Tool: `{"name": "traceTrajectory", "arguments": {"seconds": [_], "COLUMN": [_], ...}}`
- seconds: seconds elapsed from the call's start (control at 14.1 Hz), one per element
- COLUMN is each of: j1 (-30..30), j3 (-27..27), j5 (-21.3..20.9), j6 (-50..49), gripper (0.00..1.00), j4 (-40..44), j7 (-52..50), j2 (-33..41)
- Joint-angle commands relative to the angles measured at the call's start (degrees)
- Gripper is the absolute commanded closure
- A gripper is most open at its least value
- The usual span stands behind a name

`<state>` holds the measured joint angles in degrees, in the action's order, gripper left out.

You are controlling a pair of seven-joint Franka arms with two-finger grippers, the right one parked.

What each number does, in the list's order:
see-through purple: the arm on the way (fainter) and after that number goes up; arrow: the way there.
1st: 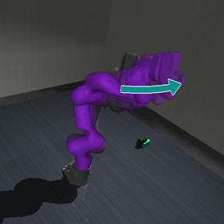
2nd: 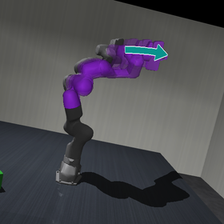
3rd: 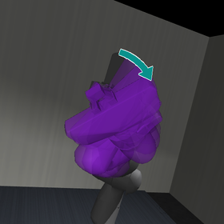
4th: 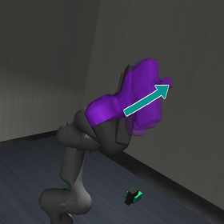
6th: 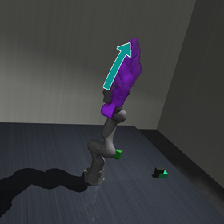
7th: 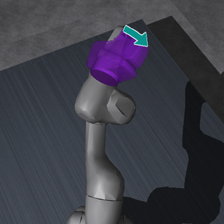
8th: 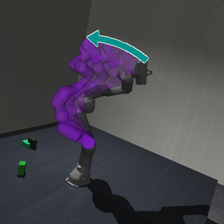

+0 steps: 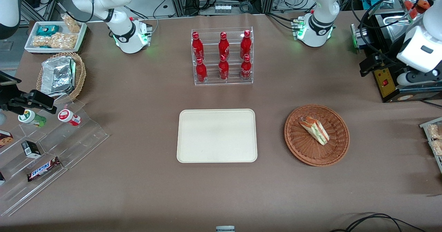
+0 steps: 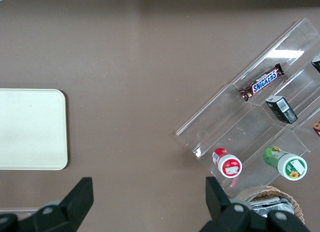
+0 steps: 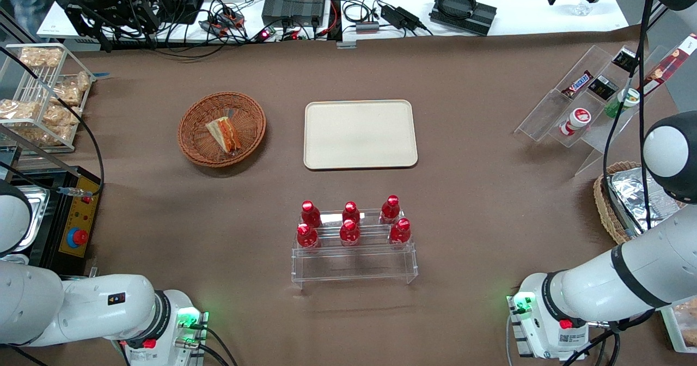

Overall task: Place sandwich from basket to tray
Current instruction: 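Move the left gripper over the sandwich in the wicker basket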

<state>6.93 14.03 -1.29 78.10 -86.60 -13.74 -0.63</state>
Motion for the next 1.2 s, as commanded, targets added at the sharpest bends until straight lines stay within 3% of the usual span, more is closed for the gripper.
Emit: {"name": "traceTrajectory", "arguments": {"seconds": [0.0, 0.28, 0.85, 1.13], "j1": [0.2, 0.1, -0.1, -0.5], "j3": [0.0, 0.0, 0.1, 0.2], "j5": [-0.3, -0.7, -2.3, -2.3], "j6": [-3.6, -0.9, 29.6, 42.3], "gripper": [0.00, 0.00, 0.00, 0.00], "j4": [-0.3, -2.3, -22.6, -27.0], "j7": [-2.9, -13.1, -32.5, -41.2], "j2": [-3.7, -8.1, -9.4, -13.0]}}
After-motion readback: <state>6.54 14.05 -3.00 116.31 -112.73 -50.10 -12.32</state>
